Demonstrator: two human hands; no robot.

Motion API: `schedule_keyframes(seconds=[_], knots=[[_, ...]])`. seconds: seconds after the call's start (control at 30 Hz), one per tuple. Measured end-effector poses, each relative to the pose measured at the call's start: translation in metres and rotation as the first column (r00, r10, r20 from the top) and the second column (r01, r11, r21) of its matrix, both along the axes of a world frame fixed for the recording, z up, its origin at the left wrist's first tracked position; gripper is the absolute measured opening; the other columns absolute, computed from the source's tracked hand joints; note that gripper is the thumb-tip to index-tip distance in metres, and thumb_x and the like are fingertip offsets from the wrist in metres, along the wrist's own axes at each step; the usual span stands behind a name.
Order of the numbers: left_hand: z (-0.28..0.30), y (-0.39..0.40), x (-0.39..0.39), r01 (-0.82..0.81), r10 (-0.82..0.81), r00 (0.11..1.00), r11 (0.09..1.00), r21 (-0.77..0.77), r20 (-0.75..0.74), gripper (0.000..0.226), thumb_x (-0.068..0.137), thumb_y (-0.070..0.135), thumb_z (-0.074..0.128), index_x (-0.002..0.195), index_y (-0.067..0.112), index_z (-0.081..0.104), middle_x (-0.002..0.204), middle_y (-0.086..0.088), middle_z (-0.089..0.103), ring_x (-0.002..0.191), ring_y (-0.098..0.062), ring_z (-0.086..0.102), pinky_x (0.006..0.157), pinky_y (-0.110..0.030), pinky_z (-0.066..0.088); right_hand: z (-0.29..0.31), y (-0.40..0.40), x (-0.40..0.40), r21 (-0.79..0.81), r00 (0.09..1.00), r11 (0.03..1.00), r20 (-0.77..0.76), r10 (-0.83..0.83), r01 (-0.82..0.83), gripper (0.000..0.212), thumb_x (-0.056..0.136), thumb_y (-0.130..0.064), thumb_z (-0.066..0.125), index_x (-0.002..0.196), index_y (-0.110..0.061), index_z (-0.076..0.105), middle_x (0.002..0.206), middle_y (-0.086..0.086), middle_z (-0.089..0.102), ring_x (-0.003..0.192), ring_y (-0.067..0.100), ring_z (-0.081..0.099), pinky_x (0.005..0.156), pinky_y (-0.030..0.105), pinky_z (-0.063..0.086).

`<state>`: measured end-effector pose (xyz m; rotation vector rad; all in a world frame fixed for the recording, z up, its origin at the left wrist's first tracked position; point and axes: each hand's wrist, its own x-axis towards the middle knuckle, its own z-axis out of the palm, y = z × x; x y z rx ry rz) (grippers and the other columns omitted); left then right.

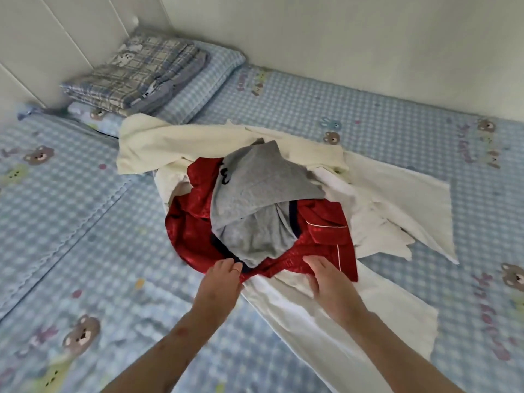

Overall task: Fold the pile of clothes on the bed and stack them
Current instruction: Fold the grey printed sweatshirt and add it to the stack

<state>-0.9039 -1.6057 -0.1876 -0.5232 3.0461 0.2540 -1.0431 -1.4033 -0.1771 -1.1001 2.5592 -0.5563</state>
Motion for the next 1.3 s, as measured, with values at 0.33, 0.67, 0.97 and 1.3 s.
schedule_keyframes(seconds=[0.33, 0.67, 0.97, 1.3], knots=[[-0.067, -0.023, -0.061, -0.1, 0.157, 0.972, 0.949, 0.3, -0.173, 0.021, 0.097, 0.018, 0.037, 0.111, 0.015, 0.052, 0.101, -0.002, 0.062, 0.096, -0.021, 0.058, 0.084, -0.029, 0.041, -0.06, -0.102, -0.036, 0.243, 0.919, 0.918, -0.166, 0.358, -0.314, 0.051, 0.085, -0.031, 0.065, 0.13, -0.012, 0.052, 0.14, 0.006, 0.046, 0.136, 0.023, 0.035, 0.113, 0.038, 0.031], [-0.003, 0.008, 0.001, 0.073, 0.176, 0.932, 0.765, 0.64, -0.316, 0.027, 0.072, 0.008, 0.066, 0.097, 0.013, 0.058, 0.086, 0.004, 0.052, 0.078, -0.017, 0.051, 0.072, -0.029, 0.039, 0.048, -0.004, 0.03, -0.175, 0.999, 0.984, 0.008, -0.041, 0.042, 0.015, 0.091, -0.006, 0.055, 0.101, -0.012, 0.064, 0.085, -0.009, 0.057, 0.073, 0.0, 0.053, 0.068, 0.01, 0.042], [0.097, 0.072, 0.053, 0.249, 0.069, 0.908, 0.703, 0.666, -0.413, 0.016, 0.088, 0.024, 0.045, 0.099, 0.034, 0.05, 0.08, 0.018, 0.054, 0.07, 0.001, 0.05, 0.066, -0.013, 0.039, 0.138, 0.111, 0.098, -0.063, 0.982, 0.992, 0.161, -0.1, 0.111, 0.036, 0.078, -0.015, 0.063, 0.104, -0.039, 0.054, 0.088, -0.032, 0.059, 0.07, -0.012, 0.056, 0.056, 0.006, 0.039], [0.187, 0.14, 0.116, 0.187, 0.012, 0.978, 0.376, 0.908, -0.207, 0.025, 0.08, 0.007, 0.07, 0.08, 0.031, 0.063, 0.065, 0.015, 0.059, 0.06, 0.0, 0.048, 0.056, -0.013, 0.035, 0.212, 0.222, 0.148, -0.096, 0.912, 0.95, 0.325, -0.252, 0.297, 0.048, 0.086, 0.006, 0.053, 0.081, -0.041, 0.061, 0.068, -0.014, 0.064, 0.058, 0.004, 0.058, 0.052, 0.01, 0.036]])
